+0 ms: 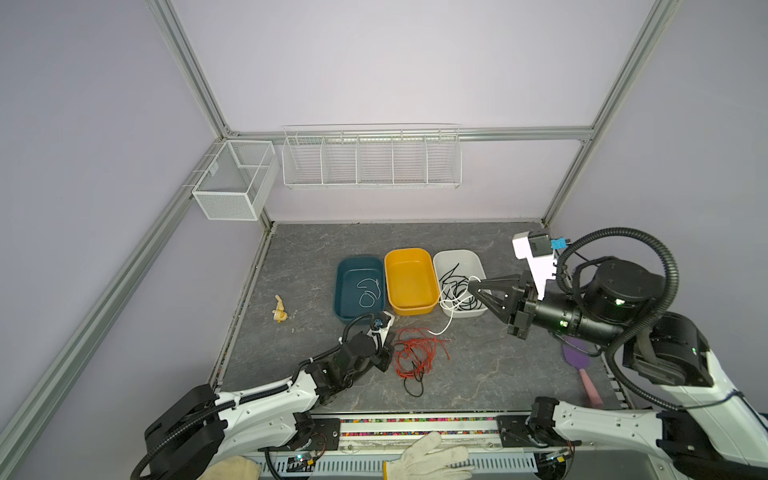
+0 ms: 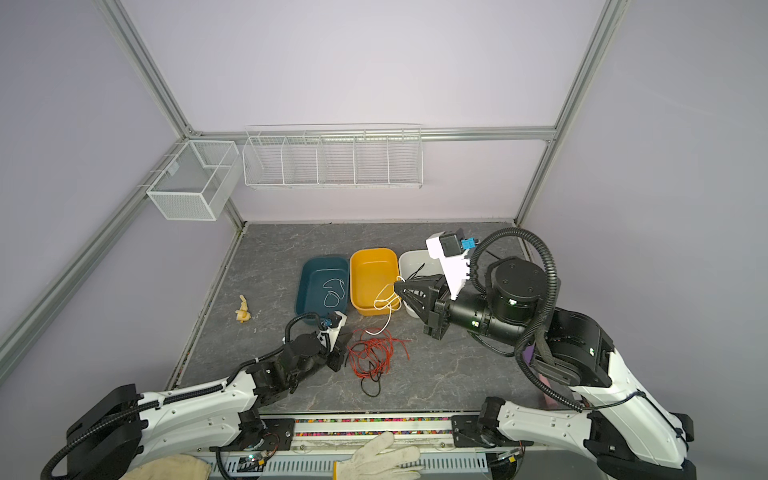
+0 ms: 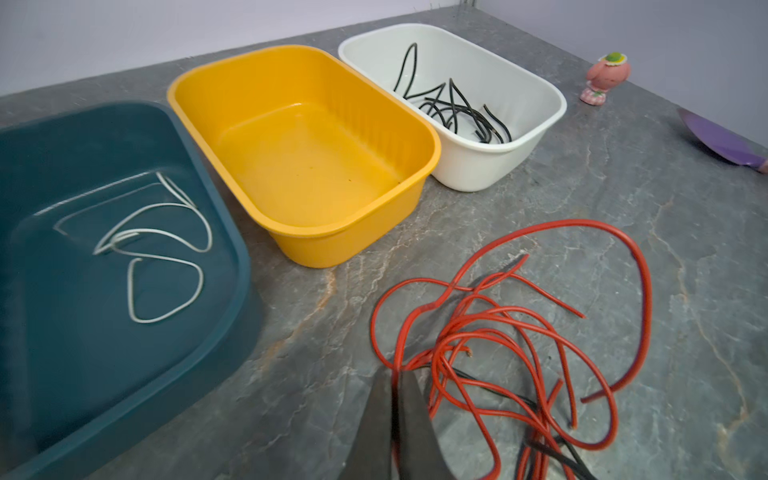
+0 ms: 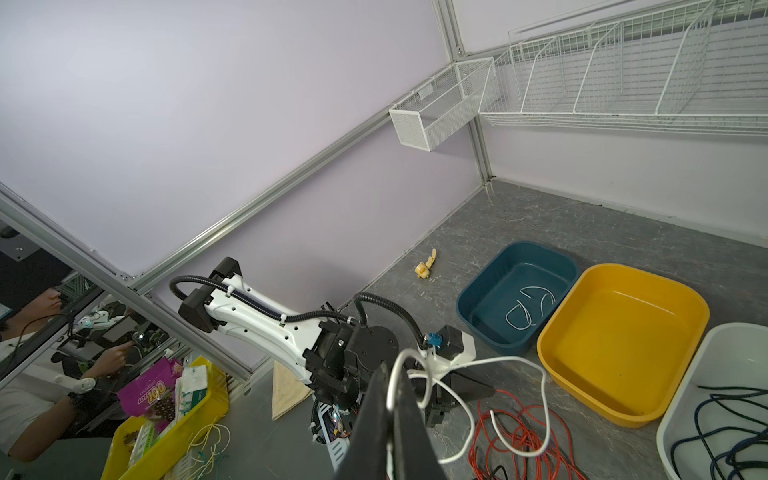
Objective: Untangle the cables
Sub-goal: 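Carry the white cable over the teal tub with the right gripper and release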
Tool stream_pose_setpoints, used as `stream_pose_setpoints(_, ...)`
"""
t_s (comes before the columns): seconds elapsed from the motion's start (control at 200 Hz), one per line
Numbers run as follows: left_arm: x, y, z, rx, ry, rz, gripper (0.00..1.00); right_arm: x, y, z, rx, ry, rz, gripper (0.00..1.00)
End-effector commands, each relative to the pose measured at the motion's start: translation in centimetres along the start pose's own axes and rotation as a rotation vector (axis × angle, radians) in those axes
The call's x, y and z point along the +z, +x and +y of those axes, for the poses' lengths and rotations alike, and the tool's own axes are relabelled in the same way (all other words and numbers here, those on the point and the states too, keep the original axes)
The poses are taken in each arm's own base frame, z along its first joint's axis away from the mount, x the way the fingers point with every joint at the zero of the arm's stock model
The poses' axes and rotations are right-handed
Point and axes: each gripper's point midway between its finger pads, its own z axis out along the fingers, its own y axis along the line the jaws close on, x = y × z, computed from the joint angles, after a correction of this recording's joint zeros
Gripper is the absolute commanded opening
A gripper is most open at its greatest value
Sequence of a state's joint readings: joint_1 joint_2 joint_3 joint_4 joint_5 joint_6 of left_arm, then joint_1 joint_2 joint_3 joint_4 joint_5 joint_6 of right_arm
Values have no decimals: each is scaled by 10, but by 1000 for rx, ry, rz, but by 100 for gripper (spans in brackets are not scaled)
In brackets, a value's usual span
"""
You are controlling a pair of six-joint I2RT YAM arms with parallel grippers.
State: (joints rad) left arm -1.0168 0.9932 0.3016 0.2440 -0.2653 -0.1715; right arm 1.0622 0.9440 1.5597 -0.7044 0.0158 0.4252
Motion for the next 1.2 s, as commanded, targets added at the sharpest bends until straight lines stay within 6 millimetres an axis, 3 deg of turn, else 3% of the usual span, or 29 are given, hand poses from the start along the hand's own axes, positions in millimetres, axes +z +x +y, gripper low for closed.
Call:
stream_pose_setpoints(0.0,-15,-33,13,-12,-83,-73,8,4,13,-10,-9,32,18,7)
stream_pose_setpoints(0.07,-24,-43,21,-26,-124,-82,19,8,21,-15,-6,46,28,7)
stream_pose_setpoints(0.295,-54,-60,41,-64,-224,-59,26,22,40,-28,-14,85,73,7)
stream_pose_setpoints(0.475,-90,-84,61,-72,-311,-100,61,38,46,-32,-35,95,99,7)
stream_pose_setpoints(0.695,-132,-100,86,-12,-416,-175,100,85,51,-40,-48,81,166,7)
stream_pose_setpoints(0.87,-157,-93,121,-91,-613,-244,99,136,51,-54,0,42,237,7)
stream_pose_setpoints(1.07,-150,-87,121,-78,-595,-255,99,200,60,-82,32,45,321,7)
stream_pose_setpoints(1.199,-147,-82,125,-83,-604,-230,99,244,76,-104,70,51,394,7)
